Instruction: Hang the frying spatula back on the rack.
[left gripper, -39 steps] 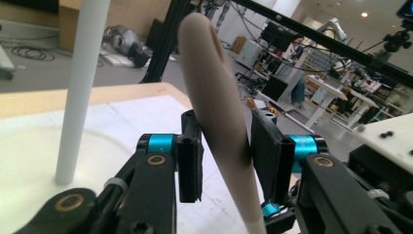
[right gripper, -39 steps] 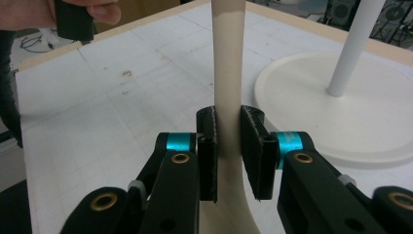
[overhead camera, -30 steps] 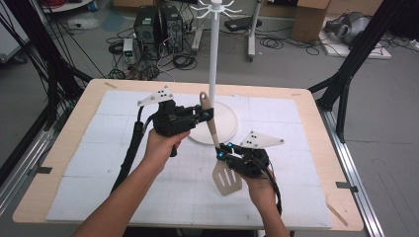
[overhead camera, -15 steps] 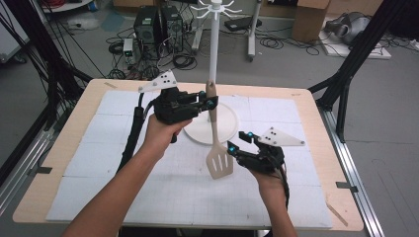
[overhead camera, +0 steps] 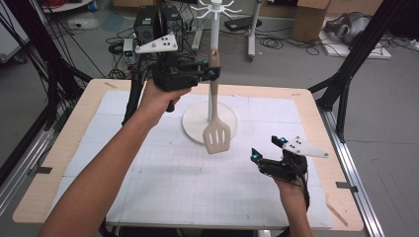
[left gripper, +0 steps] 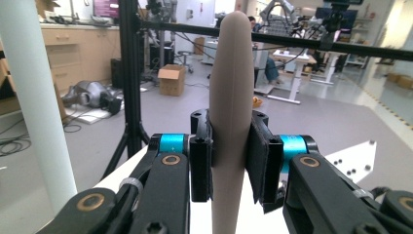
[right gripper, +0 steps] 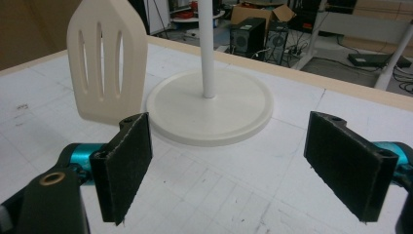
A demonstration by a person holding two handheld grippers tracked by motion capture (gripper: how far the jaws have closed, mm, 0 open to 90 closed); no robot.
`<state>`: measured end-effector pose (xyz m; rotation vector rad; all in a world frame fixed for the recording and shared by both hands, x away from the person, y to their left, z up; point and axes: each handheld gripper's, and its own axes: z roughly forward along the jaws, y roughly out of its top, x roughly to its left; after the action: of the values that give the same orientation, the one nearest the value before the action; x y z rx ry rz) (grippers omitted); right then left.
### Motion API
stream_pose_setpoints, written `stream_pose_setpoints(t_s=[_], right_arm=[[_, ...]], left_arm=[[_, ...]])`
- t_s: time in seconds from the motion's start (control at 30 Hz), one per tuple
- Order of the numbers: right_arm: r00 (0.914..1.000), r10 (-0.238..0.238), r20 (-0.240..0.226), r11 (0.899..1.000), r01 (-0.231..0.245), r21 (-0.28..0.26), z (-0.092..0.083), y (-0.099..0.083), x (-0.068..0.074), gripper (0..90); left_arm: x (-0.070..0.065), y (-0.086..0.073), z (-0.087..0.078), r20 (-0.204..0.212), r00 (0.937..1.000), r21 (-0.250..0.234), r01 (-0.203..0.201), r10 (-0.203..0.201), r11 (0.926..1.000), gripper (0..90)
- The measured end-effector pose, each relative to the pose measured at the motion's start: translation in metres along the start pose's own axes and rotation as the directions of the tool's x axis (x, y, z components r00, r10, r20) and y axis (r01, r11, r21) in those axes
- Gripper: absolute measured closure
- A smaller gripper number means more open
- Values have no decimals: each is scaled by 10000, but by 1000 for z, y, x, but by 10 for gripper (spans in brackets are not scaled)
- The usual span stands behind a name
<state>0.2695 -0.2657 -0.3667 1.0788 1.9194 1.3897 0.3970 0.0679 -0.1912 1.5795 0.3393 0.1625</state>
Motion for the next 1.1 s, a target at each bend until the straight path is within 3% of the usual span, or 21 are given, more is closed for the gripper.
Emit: stream_pose_setpoints(t_s=[0.2, 0.37, 0.67, 1.1], right_arm=[[10000, -47, 9, 9999, 47, -112, -2, -1, -3, 170], [10000, -18, -65, 9999, 17, -127, -1, -3, -4, 170], [9998, 32, -194, 10000, -33, -41, 1, -3, -5, 170], [9996, 119, -245, 9999, -121, -99, -1, -5, -5, 170]], left_arm=[[16, 17, 6, 204, 9997, -158, 160, -157, 9997, 735], [29, 23, 7, 109, 9994, -169, 325, -323, 9993, 735], [36, 36, 17, 183, 9992, 68, 366, -368, 9993, 734], [54, 34, 22, 14, 9951, 66, 986, -986, 9951, 734]])
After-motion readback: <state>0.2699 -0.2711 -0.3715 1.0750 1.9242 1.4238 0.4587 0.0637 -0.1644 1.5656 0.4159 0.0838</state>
